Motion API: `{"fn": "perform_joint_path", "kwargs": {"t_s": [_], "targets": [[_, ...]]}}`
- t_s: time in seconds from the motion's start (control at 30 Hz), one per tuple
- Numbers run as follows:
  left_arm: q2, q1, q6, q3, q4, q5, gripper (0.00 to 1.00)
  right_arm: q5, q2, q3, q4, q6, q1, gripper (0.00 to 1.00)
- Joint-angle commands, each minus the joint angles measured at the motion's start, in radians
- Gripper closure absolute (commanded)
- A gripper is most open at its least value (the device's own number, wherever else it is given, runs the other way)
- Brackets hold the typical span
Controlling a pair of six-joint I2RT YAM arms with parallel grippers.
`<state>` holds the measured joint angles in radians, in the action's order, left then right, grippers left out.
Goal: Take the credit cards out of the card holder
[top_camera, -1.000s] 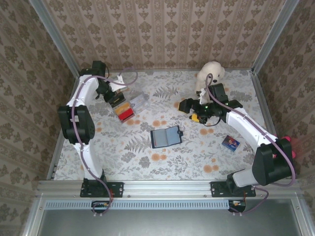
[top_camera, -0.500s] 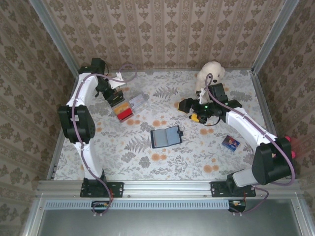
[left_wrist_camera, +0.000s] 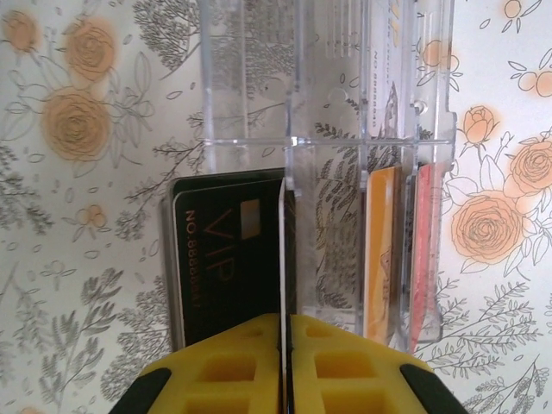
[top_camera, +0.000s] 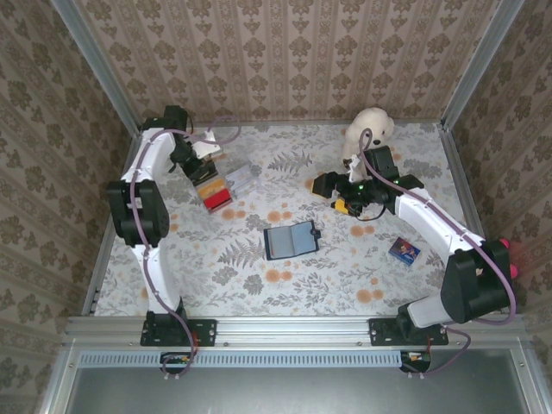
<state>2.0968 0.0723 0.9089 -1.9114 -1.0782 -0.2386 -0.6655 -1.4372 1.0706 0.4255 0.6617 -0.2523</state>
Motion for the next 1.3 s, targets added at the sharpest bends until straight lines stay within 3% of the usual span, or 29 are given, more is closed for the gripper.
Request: {"fn": "perform_joint_path", "kwargs": {"t_s": [0.0, 0.4, 0.77, 1.27], "targets": [[0.018, 0.008, -0.013, -0.032, -0.056, -0.045, 0.92, -0.024, -0.015, 0.014, -0.004, 0.003, 0.004, 0.0], [0.019, 0.03, 0.057, -0.035, -0.167, -0.108, 1.0, -0.022, -0.014, 0.015, 0.0, -0.002, 0.005, 0.0], [-0.008, 0.028, 0.037, -0.052, -0.155, -0.077, 0.73, -0.025, -0.021, 0.013, -0.009, 0.006, 0.004, 0.0], [-0.111, -0.003, 0.012, -0.032, -0.149, -0.126, 0.68, -0.041, -0.014, 0.007, -0.02, 0.017, 0.005, 0.0]]}}
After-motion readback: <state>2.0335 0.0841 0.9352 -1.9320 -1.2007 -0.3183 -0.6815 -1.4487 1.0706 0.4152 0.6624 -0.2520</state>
